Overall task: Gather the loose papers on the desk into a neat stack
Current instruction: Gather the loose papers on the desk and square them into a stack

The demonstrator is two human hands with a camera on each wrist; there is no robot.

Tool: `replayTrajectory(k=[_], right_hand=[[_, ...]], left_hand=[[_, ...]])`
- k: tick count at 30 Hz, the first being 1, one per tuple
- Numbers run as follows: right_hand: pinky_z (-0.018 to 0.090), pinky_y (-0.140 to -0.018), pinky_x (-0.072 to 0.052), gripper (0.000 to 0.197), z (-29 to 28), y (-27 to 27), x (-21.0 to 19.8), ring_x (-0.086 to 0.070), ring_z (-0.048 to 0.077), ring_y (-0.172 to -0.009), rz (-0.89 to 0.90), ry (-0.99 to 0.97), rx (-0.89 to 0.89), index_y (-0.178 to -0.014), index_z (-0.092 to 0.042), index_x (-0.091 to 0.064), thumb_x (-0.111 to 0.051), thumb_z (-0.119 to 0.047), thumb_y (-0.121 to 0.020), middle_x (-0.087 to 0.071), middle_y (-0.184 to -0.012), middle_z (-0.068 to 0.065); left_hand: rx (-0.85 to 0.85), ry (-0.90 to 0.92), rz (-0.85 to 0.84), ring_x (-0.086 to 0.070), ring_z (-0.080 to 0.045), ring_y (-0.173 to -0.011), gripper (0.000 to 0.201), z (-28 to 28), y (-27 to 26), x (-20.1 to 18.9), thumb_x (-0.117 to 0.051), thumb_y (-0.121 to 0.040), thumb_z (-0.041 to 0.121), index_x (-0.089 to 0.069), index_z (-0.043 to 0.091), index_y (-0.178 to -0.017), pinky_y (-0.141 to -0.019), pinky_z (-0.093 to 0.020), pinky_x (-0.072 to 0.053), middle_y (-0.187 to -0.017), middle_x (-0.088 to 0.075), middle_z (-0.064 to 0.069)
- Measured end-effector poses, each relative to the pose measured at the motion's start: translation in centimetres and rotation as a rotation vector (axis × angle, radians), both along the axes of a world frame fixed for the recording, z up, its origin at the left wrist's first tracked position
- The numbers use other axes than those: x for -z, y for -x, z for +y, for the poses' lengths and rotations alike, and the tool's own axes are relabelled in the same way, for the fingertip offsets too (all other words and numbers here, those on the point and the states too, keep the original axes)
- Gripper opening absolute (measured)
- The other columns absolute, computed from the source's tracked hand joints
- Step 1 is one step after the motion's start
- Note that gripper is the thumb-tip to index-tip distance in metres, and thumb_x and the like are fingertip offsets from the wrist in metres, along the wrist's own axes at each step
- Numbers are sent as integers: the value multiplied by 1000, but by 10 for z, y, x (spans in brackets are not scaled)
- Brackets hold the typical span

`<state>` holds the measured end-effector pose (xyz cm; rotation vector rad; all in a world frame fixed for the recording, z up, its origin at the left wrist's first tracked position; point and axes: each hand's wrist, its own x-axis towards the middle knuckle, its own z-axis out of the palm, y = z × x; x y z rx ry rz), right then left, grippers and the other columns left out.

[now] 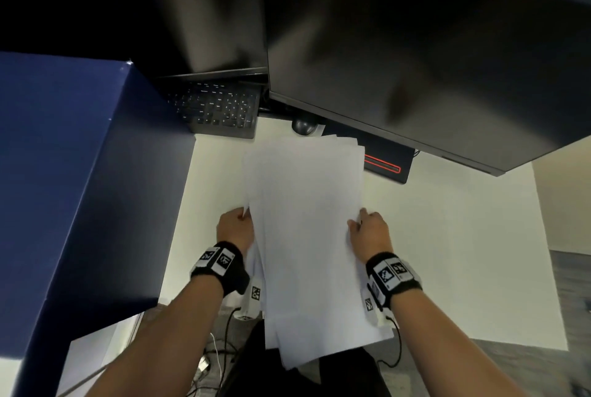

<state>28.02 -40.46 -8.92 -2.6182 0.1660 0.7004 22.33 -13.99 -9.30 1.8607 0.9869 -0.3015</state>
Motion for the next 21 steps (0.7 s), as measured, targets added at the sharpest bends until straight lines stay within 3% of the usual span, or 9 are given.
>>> replayTrajectory(k=[3, 5, 7, 10, 13, 16, 18, 20, 21], right_hand=[[28, -72, -42, 27, -15, -8, -11, -62, 34, -91, -11, -58, 49, -91, -4, -61, -52, -30, -97, -62, -92, 19], [25, -68, -43, 35, -31, -1, -16, -63, 28, -80, 44, -61, 28, -67, -14, -51, -55, -35, -95, -64, -78, 11], [23, -70, -48, 35, -41, 16, -18, -67, 25, -76, 128, -64, 7, -60, -26, -50, -58, -34, -93, -71, -79, 10], [23, -70, -52, 26, -36, 39, -15, -71, 28, -80, 120, -14, -22, -79, -9, -76, -58, -22, -93, -75, -83, 13], [25, -67, -54, 29, -22, 48, -17, -70, 27, -73, 125, -10, -13, -75, -4, -75, -55, -17, -92, -74, -76, 12], [28, -66, -57, 29, -26, 35, -23, -68, 25, -66, 155, -79, 96, -68, -6, -73, -58, -19, -89, -72, -69, 9], [27, -76, -54, 25, -33, 17, -29, -69, 28, -80, 84, -106, 168, -88, -7, -77, -62, -26, -90, -74, -81, 10], [27, -92, -51, 35, -35, -6, -26, -70, 28, -95, -8, -135, 227, -112, -10, -73, -64, -35, -90, -76, -98, 12], [29, -96, -51, 41, -32, -16, -26, -71, 27, -97, -11, -164, 244, -118, -11, -70, -65, -39, -88, -77, -98, 12]], left_hand=[[82, -33, 22, -60, -23, -82, 43, 4, 1, -19, -37, -105, 33, -68, 6, -93, -76, -26, -41, -88, -65, -4], [259, -68, 109, -68, -28, -78, 43, 18, 20, -27, -41, -103, 32, -67, 6, -83, -74, -28, -50, -82, -71, -7], [474, -87, 247, -71, -21, -67, 42, 27, 47, -29, -50, -100, 31, -68, 5, -73, -68, -24, -53, -74, -75, -8], [624, -103, 316, -68, -17, -65, 35, 18, 68, -21, -53, -95, 19, -66, 3, -66, -65, -22, -54, -72, -74, -5], [631, -106, 299, -70, -22, -77, 30, 1, 69, -15, -46, -89, 6, -71, 2, -72, -71, -26, -55, -77, -73, -5], [622, -165, 322, -61, -20, -72, 30, 6, 64, -24, -45, -96, 13, -65, 6, -75, -63, -26, -45, -72, -63, 0], [499, -210, 254, -62, -22, -73, 33, 19, 52, -27, -47, -98, 27, -67, 10, -78, -66, -27, -46, -75, -67, -1], [378, -195, 175, -70, -26, -79, 35, 29, 34, -28, -53, -96, 39, -70, 16, -75, -77, -29, -53, -79, -75, -3], [325, -177, 135, -72, -26, -81, 34, 31, 24, -27, -55, -94, 39, -72, 18, -73, -80, -29, -54, -79, -77, -4]])
